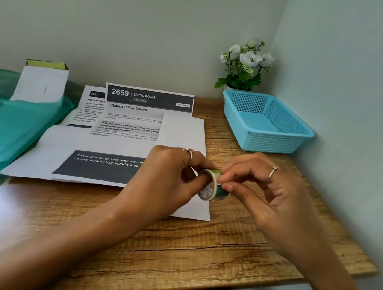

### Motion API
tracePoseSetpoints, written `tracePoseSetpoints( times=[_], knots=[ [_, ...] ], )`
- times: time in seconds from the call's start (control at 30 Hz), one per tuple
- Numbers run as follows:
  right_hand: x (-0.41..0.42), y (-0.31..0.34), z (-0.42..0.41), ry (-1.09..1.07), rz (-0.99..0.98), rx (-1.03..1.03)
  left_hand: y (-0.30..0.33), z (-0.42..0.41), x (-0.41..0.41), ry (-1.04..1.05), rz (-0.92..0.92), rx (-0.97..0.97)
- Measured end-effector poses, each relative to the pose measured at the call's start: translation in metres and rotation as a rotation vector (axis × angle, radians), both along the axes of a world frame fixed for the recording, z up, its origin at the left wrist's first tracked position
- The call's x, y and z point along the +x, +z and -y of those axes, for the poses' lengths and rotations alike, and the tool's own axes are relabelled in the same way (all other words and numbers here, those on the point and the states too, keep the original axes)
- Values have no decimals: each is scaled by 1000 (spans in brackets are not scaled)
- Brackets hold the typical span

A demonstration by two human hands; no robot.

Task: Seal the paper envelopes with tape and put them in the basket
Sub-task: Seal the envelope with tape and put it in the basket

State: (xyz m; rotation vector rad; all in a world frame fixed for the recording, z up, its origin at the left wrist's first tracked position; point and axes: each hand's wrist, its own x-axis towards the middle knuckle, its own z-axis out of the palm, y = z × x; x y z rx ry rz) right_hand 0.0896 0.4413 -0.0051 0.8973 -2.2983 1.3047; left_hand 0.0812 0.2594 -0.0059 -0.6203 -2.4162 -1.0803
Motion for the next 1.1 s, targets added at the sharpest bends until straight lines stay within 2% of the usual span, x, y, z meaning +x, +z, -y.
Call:
tracePoseSetpoints(
  times=[0.27,0.47,0.83,1.1],
  knots=[
    [4,-4,-11,-68,-92,-38,2,-11,-4,-5,316,151],
    [5,-8,-24,-129,-98,-61,9,-26,-9,-12,480,195],
    [11,-17,-48,-230,-83,-152,19,-54,-15,19,662,210],
    [18,-18,-57,-269,-83,-137,23,-64,-19,27,783,201]
  ],
)
